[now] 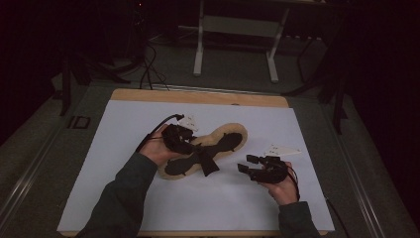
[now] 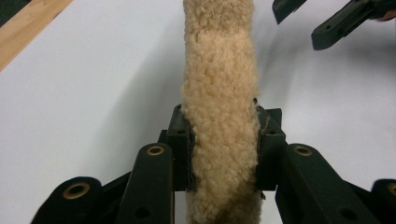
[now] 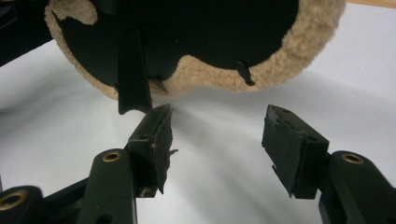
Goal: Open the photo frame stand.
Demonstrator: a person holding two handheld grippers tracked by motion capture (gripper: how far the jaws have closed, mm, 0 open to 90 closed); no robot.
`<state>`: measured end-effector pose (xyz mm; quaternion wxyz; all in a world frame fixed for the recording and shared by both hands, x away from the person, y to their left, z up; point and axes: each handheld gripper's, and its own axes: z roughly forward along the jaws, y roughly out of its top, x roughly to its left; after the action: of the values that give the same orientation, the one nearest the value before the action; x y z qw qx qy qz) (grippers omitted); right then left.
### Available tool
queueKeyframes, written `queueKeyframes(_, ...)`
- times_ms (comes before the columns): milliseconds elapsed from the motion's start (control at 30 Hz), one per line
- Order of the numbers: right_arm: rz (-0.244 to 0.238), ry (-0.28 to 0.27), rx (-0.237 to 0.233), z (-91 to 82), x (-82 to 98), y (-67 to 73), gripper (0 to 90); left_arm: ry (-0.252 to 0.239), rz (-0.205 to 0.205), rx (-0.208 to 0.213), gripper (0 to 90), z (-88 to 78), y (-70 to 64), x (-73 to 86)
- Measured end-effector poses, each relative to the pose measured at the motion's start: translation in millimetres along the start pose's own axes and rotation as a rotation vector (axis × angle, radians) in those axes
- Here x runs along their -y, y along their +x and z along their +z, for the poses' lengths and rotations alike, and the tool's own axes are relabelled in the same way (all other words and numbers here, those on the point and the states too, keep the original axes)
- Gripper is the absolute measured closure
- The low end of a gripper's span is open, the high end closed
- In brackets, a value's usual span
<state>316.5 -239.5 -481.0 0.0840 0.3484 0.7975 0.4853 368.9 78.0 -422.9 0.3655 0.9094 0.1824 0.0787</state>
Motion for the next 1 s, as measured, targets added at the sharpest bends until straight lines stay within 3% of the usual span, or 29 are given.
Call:
queueKeyframes(233, 0.002, -0.004, 0.005, -0.9, 1.1, 0.1, 41.9, 0.03, 0.01, -0.033, 67.8, 5.0, -6.6, -4.9)
queueKeyframes(500, 0.013, -0.008, 0.009, -2.0, 2.9, -1.3, 41.9, 0.087, 0.054, -0.084, 67.7, 9.6, -13.6, -11.9)
queueKeyframes(567, 0.014, -0.008, 0.011, -2.6, 2.9, -1.7, 42.0, 0.115, 0.058, -0.118, 67.7, 9.3, -14.2, -12.1)
queueKeyframes(900, 0.009, -0.004, 0.009, -0.9, 3.4, -1.5, 42.0, 0.116, 0.048, -0.122, 67.0, 18.1, -18.2, -11.7)
queueKeyframes(1000, 0.012, -0.005, 0.009, -1.0, 4.0, -1.9, 42.0, 0.114, 0.023, -0.102, 66.3, 22.6, -19.3, -12.8)
